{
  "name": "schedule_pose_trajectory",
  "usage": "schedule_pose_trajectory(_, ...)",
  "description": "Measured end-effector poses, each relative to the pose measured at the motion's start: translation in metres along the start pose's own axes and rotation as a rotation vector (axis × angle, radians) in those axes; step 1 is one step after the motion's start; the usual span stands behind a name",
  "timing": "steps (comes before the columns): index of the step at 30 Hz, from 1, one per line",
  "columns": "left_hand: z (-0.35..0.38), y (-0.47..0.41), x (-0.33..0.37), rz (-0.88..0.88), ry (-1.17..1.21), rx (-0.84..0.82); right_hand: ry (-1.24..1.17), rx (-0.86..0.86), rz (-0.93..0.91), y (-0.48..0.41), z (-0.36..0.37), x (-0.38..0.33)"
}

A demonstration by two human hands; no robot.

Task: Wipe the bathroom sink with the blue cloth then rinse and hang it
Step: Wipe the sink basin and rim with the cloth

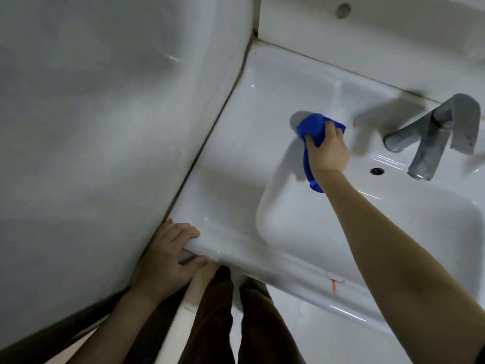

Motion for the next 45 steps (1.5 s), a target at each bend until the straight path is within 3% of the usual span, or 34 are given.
schedule_pose_trajectory(4,-0.003,0.000,-0.001,-0.023,0.035,-0.029,-0.067,-0.160,-0.130,0.046,0.023,-0.050)
schedule_pose_trajectory(12,-0.008,-0.001,0.008,-0.051,0.016,-0.064,-0.186,-0.518,-0.559,0.140,-0.012,-0.032)
schedule_pose_trajectory(19,-0.009,-0.002,0.010,-0.049,-0.001,-0.060,-0.046,-0.281,-0.268,0.025,0.022,-0.060)
schedule_pose_trajectory(28,-0.006,-0.002,0.008,-0.043,0.032,-0.018,0.075,-0.021,-0.174,-0.060,-0.026,0.002)
schedule_pose_trajectory(32,-0.001,0.000,0.002,0.000,0.063,0.020,0.065,0.070,0.105,-0.064,-0.057,0.052)
schedule_pose_trajectory(35,0.001,-0.002,0.002,0.007,0.058,0.039,0.101,0.147,0.197,-0.059,-0.072,0.079)
schedule_pose_trajectory(39,0.005,-0.001,0.000,0.008,0.025,0.066,0.010,0.207,0.476,-0.071,-0.045,0.049)
schedule_pose_trajectory(40,0.006,0.000,-0.002,0.003,0.028,0.069,-0.034,0.217,0.479,-0.070,-0.035,0.036)
schedule_pose_trajectory(45,0.002,-0.001,0.000,-0.003,0.011,0.043,-0.053,0.095,0.089,-0.070,-0.023,0.023)
Point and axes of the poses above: each hand's wrist, its own y-axis away from the middle knuckle, its own z-axis out of the palm, x = y × z, the point moved 2 cm from there along -y, towards the middle knuckle, and after that the axes turned 10 degrees about x, right-handed, at the moved point
